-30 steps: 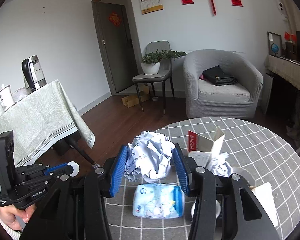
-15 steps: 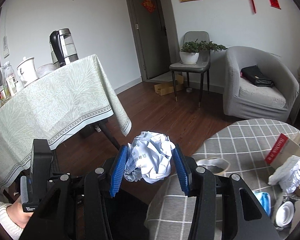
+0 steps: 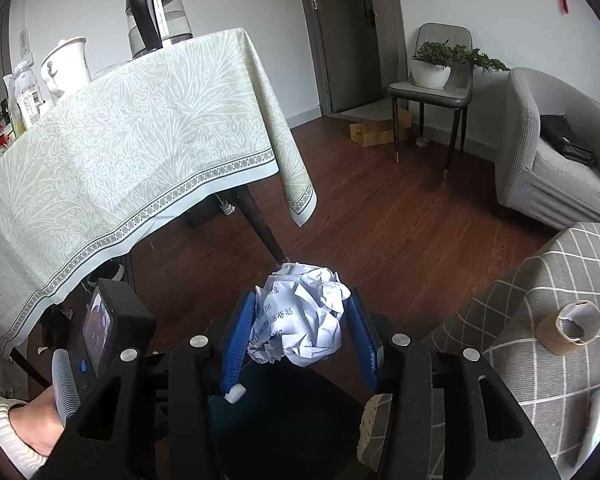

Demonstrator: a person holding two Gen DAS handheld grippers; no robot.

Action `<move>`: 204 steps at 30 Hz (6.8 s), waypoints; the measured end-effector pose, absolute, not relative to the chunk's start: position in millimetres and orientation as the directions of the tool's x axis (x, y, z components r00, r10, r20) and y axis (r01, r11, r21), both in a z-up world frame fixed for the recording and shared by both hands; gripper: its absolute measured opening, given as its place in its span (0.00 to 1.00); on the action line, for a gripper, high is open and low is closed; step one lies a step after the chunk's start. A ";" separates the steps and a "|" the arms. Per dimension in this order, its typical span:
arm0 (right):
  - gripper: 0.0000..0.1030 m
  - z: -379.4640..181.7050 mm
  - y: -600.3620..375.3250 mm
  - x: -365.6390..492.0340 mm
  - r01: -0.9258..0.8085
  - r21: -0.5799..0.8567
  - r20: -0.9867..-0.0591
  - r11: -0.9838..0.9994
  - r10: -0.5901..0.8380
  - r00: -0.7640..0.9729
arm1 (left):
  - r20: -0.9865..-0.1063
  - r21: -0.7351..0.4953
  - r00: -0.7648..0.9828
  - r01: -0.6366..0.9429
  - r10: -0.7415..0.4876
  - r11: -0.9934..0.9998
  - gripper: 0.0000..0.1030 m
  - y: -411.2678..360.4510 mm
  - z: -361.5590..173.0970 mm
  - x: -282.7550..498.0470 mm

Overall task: Collect trash
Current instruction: 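Carry the paper ball with the right gripper over the teal bin, then open the right gripper to drop the paper ball into the bin, then grasp the blue-and-white wipes pack with the left gripper while the right gripper grasps the white paper box, then carry the wipes pack with the left gripper and release it into the bin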

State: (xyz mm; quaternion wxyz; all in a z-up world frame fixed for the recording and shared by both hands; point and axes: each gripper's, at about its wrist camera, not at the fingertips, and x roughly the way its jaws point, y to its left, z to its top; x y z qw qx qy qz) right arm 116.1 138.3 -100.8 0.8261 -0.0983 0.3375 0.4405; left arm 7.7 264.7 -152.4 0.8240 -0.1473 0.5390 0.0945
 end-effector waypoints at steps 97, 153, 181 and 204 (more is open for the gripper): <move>0.80 -72.0 -135.4 134.4 -0.500 -0.099 -0.592 0.861 0.352 0.724 | -0.612 -0.151 0.784 0.010 -0.101 0.988 0.83 55.6 -4.2 95.6; 0.62 -78.3 -251.7 165.3 -0.390 0.114 -0.608 0.914 0.375 0.700 | -0.786 -0.034 0.619 -0.025 -0.011 0.999 0.82 -53.8 -56.3 151.6; 0.62 -35.6 -123.1 155.0 -0.555 0.159 -0.530 0.816 0.545 0.650 | -0.638 -0.151 0.747 0.118 -0.188 0.981 0.74 35.6 -10.3 88.5; 0.62 -43.7 31.3 137.9 -0.720 0.144 -0.557 0.679 0.657 0.508 | -0.767 -0.119 0.638 -0.031 -0.072 0.992 0.75 152.1 -71.9 34.1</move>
